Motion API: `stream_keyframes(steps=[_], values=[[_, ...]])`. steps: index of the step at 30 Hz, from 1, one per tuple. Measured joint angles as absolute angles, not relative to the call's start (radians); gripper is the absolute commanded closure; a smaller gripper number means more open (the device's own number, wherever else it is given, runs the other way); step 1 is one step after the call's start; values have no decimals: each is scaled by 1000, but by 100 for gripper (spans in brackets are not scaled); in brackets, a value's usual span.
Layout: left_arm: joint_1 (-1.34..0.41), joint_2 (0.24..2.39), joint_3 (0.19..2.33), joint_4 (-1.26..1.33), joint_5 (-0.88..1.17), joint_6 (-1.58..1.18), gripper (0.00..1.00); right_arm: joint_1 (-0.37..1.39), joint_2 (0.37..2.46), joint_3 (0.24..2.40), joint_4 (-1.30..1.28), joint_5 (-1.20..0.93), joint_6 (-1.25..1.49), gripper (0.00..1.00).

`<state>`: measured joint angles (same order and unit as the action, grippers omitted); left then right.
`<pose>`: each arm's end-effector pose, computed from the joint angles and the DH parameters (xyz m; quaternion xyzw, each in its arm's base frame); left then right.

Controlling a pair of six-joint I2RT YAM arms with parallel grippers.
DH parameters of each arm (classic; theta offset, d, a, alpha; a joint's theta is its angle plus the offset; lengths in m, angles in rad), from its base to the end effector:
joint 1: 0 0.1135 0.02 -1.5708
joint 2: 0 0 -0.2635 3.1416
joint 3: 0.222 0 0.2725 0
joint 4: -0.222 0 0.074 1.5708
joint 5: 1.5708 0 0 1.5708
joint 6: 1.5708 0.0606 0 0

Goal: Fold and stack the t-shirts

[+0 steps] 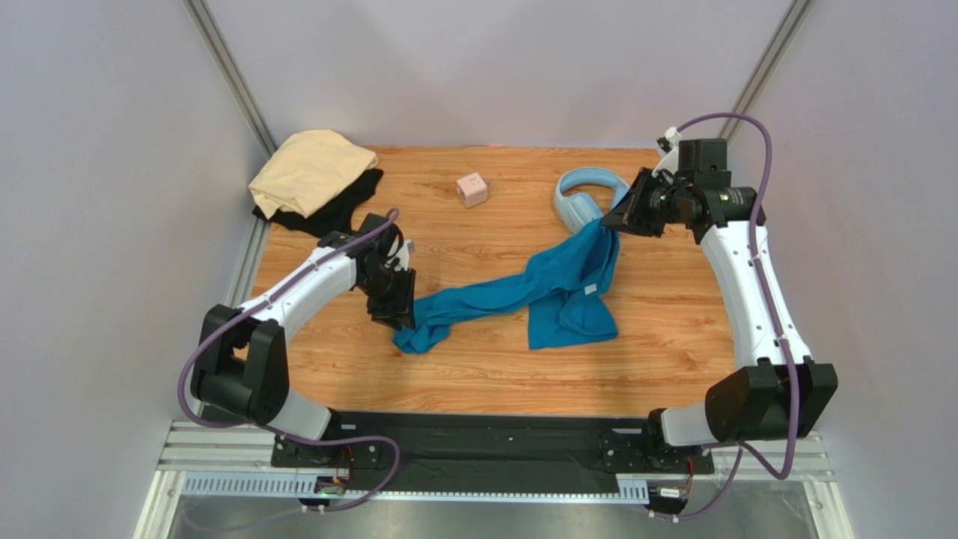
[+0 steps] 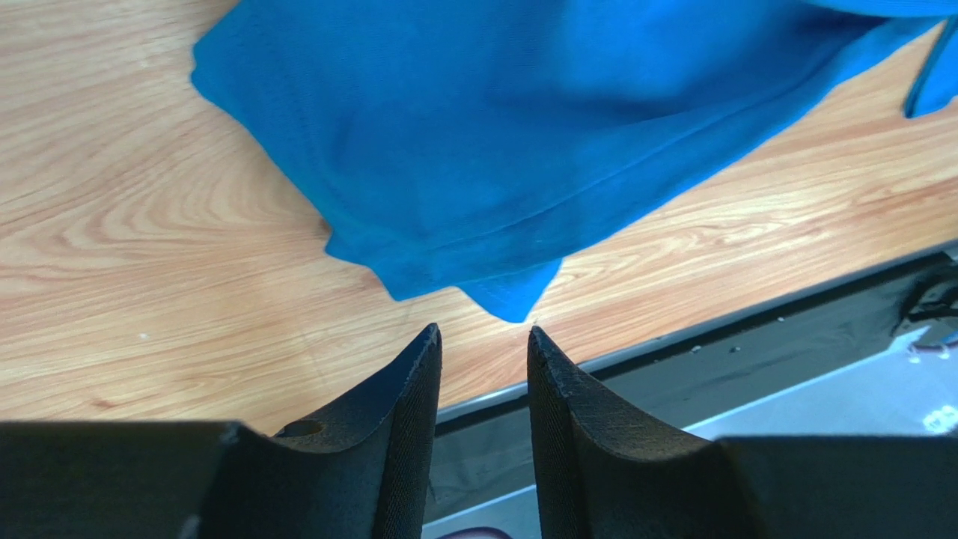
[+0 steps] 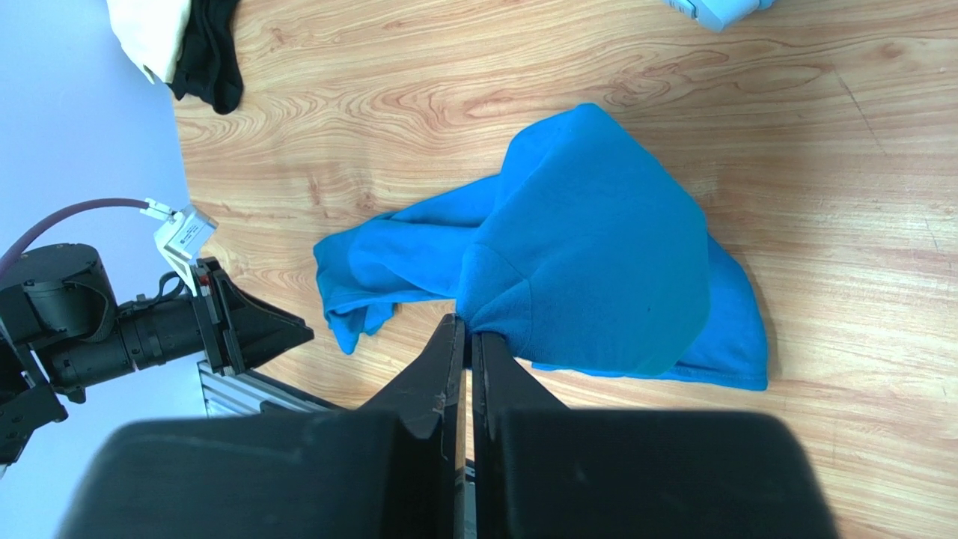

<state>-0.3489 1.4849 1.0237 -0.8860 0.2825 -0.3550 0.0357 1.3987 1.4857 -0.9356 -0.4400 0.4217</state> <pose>0.2681 -0.1155 0.1826 0.0127 0.9839 -0.1694 0.0555 0.3185 0.0372 0.3593 0.0994 0.9108 0.2770 0.2895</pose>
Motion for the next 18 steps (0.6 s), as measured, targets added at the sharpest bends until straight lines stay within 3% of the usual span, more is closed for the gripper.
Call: stream_keyframes(steps=[18], values=[[-344,1539,934,-865,223,-326,60,36,1409,1486,-936,-447,421,100]])
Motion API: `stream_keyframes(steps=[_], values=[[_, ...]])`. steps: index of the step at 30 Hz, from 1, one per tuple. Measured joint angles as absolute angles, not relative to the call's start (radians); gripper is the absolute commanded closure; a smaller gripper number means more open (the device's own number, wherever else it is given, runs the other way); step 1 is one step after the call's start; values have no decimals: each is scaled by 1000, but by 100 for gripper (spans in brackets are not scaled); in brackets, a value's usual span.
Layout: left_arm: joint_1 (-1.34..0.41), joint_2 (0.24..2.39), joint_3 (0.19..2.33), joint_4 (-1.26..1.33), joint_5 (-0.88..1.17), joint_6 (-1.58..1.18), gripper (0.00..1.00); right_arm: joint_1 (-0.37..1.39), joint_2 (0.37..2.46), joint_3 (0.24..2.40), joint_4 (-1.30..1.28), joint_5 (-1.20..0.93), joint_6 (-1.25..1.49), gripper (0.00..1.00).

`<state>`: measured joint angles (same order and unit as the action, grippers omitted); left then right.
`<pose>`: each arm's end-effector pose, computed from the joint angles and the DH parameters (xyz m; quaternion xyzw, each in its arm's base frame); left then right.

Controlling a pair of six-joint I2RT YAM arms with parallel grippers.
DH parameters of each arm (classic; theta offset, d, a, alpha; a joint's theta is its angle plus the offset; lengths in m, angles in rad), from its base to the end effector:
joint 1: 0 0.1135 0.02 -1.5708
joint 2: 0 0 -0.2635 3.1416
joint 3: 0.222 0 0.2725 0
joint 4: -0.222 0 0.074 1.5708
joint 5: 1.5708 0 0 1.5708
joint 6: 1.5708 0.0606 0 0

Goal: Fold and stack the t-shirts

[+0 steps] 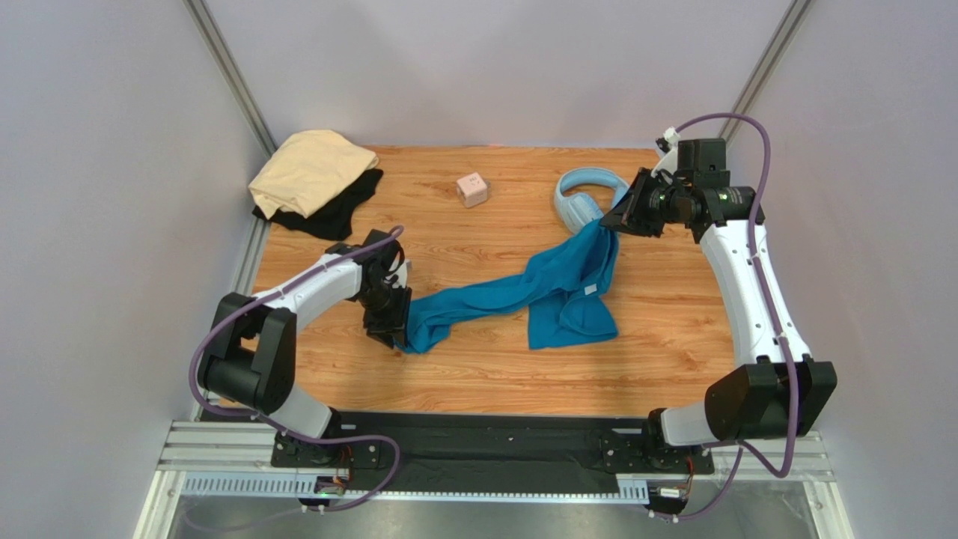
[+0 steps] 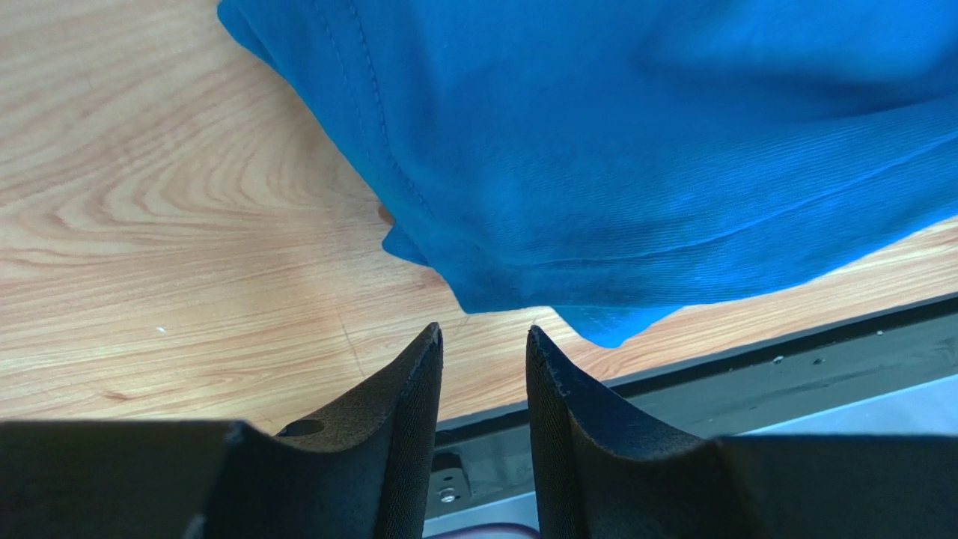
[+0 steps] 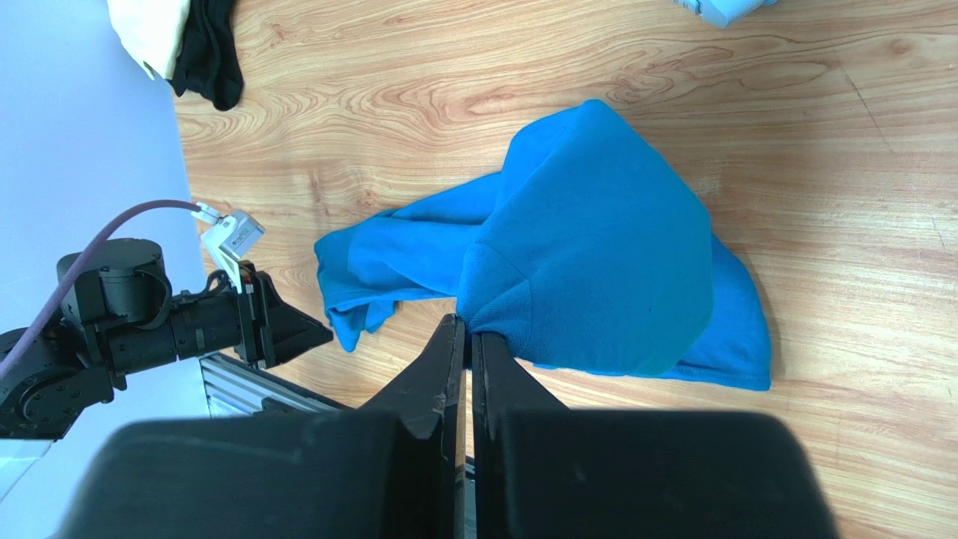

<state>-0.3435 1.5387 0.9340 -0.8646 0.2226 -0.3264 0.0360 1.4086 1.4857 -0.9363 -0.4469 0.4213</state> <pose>0.2571 -0.1062 0.1427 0.0141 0.9924 -0.1213 0.0111 0.3207 0.0378 0.3564 0.0993 0.9119 0.2793 0.2838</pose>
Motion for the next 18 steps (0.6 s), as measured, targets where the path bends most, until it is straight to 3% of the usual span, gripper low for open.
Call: stream_keyframes(steps=[15,18], values=[[-344,1563,926,-819,222,-326,63,36,1422,1486,-937,-448,421,100],[-344,1581,931,-815,221,-326,72,36,1422,1486,-937,-448,421,100]])
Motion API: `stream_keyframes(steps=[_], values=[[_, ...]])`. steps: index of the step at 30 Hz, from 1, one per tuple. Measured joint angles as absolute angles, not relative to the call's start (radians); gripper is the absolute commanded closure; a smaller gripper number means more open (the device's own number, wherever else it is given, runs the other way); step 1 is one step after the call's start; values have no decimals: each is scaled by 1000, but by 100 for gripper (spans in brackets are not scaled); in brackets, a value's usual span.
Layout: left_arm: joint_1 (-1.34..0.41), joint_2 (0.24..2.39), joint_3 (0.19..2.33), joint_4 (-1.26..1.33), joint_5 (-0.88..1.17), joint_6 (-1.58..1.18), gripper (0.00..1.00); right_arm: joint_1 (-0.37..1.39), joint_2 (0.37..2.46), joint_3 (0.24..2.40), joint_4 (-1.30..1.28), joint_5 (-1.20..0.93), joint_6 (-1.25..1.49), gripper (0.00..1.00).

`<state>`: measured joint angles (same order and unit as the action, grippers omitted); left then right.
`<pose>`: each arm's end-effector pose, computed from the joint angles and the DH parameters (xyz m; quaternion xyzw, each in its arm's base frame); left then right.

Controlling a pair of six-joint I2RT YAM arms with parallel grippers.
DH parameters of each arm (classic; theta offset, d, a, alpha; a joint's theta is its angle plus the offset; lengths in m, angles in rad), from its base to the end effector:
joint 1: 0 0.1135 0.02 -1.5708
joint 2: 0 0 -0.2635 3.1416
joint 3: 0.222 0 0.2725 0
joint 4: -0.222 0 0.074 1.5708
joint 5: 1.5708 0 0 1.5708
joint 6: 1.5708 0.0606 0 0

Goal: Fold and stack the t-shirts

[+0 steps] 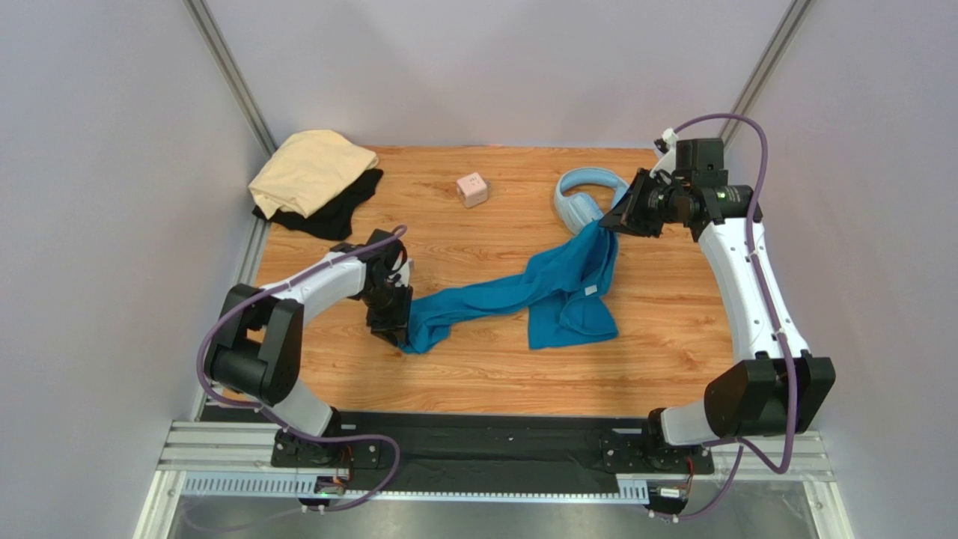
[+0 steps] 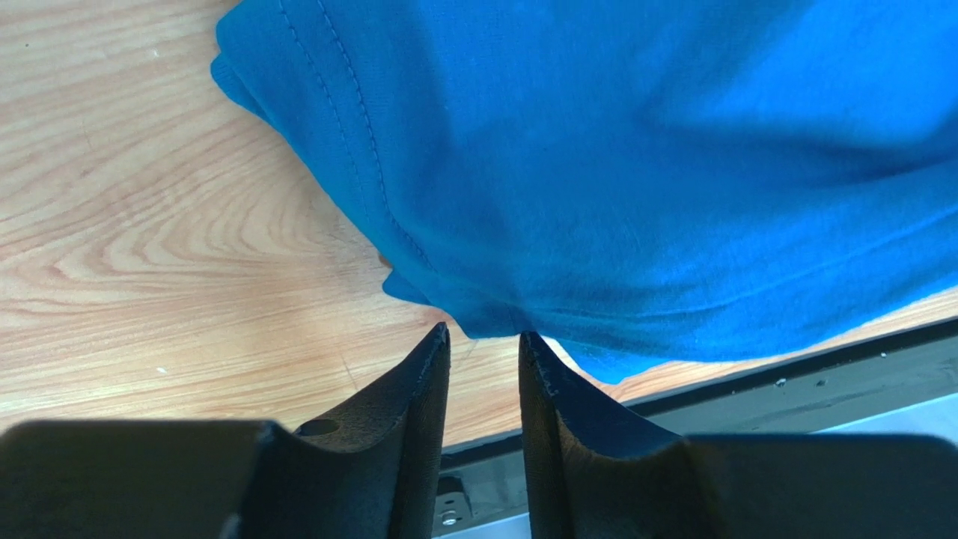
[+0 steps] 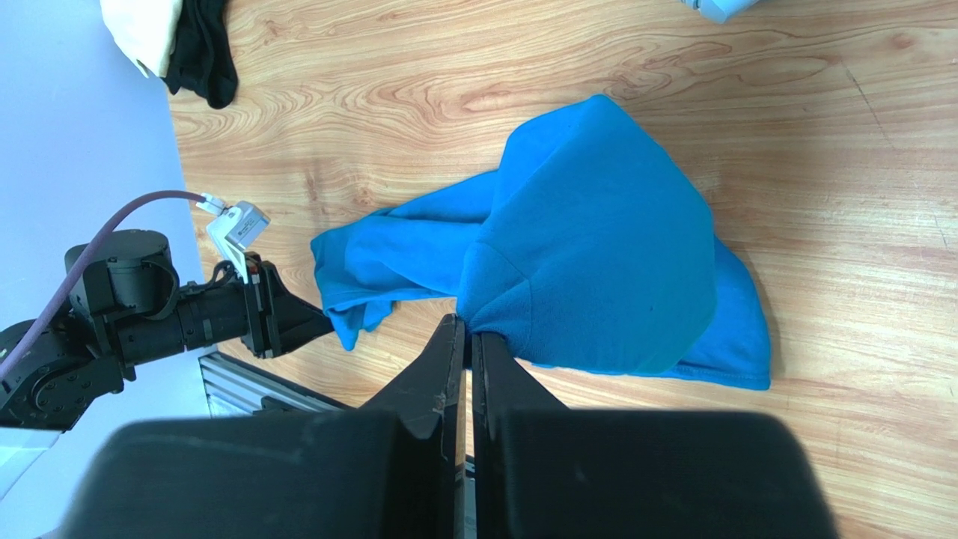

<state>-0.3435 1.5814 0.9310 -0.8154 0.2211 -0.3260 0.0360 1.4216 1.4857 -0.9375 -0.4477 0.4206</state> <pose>0.2635 -0.1084 0.1314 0.0145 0.9924 -0.1212 0.0131 0.3237 0.0379 0.3524 0.1007 0.9140 0.2786 0.2773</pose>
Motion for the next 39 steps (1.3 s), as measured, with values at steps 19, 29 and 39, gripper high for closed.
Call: stream_keyframes(steps=[19,29,39], values=[[-344,1612,933,-791,215,-312,100,36,1422,1486,-937,-447,418,100],[-335,1526,980,-795,166,-316,100,36,1422,1486,-937,-447,418,100],[-312,1420,1185,-839,118,-337,100,36,1439,1488,-939,-442,418,100]])
